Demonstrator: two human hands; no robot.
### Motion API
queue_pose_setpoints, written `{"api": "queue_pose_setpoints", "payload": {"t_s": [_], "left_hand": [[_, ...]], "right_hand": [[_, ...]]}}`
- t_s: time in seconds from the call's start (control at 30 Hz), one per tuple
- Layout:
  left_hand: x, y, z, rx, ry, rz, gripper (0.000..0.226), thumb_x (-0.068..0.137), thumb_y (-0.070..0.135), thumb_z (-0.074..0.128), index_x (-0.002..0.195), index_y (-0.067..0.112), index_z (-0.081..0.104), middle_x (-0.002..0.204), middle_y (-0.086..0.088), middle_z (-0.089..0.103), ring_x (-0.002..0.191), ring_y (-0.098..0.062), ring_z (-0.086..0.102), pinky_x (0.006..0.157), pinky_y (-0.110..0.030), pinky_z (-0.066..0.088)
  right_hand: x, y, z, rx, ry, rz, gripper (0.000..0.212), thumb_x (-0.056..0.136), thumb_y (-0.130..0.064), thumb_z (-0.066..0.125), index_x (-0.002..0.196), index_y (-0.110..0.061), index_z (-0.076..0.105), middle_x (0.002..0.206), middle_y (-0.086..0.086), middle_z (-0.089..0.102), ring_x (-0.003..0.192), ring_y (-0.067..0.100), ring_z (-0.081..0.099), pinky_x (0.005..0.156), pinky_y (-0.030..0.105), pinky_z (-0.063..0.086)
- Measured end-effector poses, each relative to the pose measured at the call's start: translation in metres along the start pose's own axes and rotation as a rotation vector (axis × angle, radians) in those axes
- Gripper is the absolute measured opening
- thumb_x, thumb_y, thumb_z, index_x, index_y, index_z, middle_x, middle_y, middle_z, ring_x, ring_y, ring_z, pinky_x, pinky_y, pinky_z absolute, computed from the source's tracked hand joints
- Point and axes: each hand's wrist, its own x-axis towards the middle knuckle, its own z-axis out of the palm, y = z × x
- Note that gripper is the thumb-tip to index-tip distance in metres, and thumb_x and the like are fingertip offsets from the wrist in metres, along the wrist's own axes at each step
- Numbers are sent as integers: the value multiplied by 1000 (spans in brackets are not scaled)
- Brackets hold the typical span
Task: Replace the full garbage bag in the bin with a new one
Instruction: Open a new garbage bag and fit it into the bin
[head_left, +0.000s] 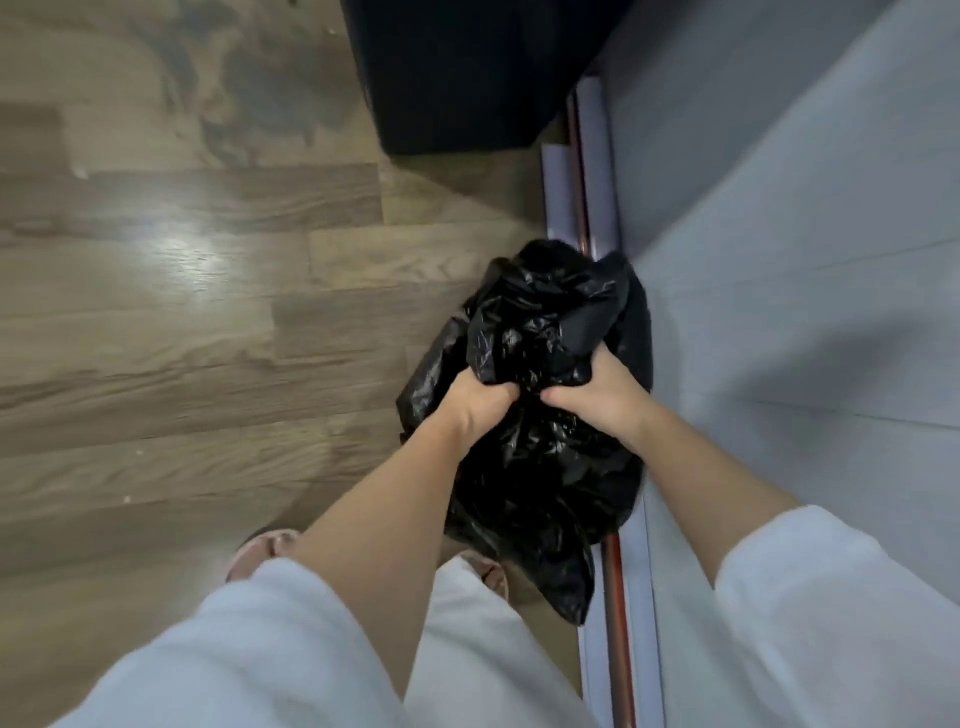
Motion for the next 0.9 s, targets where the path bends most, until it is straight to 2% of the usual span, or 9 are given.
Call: {"api": "queue_pose_setpoints", "payload": {"t_s": [0.1,0.23,0.33,0.43,0.53,0.63,0.77,0.9], "left_hand": [[-62,15,-20,-44,29,-4,40,87,9,55,127,9,52,129,-12,58,117,-27,55,89,-23,40],[-155,45,-53,-87,91,44,43,85,9,56,127,8,51,128,-11,58,120,-25,53,97,-25,39],[-240,70,-87,-124,110,134,50,76,16,58,125,7,54,125,-11,60,122,-24,52,101,-27,39],[-340,107,-124,-127,114,201,57,64,23,56,119,7,60,121,-12,65,116,-23,57,94,-24,42],[-425,160,-167,-38,135,376,65,57,26,49,117,5,60,120,-14,65,113,-23,58,86,-20,40],[-492,234,-210,60,229,619,58,64,20,53,120,5,58,123,-12,62,117,-23,55,87,-20,38],[-551,319,-257,57,372,842,54,62,22,53,114,6,61,117,-16,66,113,-27,59,94,-32,45],[-564,373,-269,110,370,959,50,63,25,52,107,5,64,112,-17,68,108,-28,61,93,-37,48]], "right_hand": [[-56,-38,-13,-29,-65,-18,65,79,-12,66,136,-19,35,108,-4,50,108,17,50,89,23,35],[-145,-100,-20,-51,-71,-72,65,78,-7,67,135,-15,37,110,-3,52,107,15,50,90,22,35],[-230,-159,-31,-89,-65,-134,68,76,-5,67,136,-13,36,122,4,55,120,20,50,93,21,34],[-332,-232,-47,-126,-51,-213,69,77,-9,65,138,-15,33,132,4,52,124,18,47,91,19,34],[-410,-302,-62,-155,10,-361,70,77,-13,63,139,-16,31,136,5,50,125,20,46,94,21,37],[-460,-379,-84,-61,114,-520,68,81,-10,62,141,-15,30,139,7,48,125,24,46,93,21,36],[-508,-466,-116,5,226,-733,66,82,-11,62,141,-14,30,138,7,48,126,24,45,91,19,32],[-522,-508,-144,7,309,-798,65,82,-8,60,140,-13,30,136,8,50,124,23,46,87,16,31]]}}
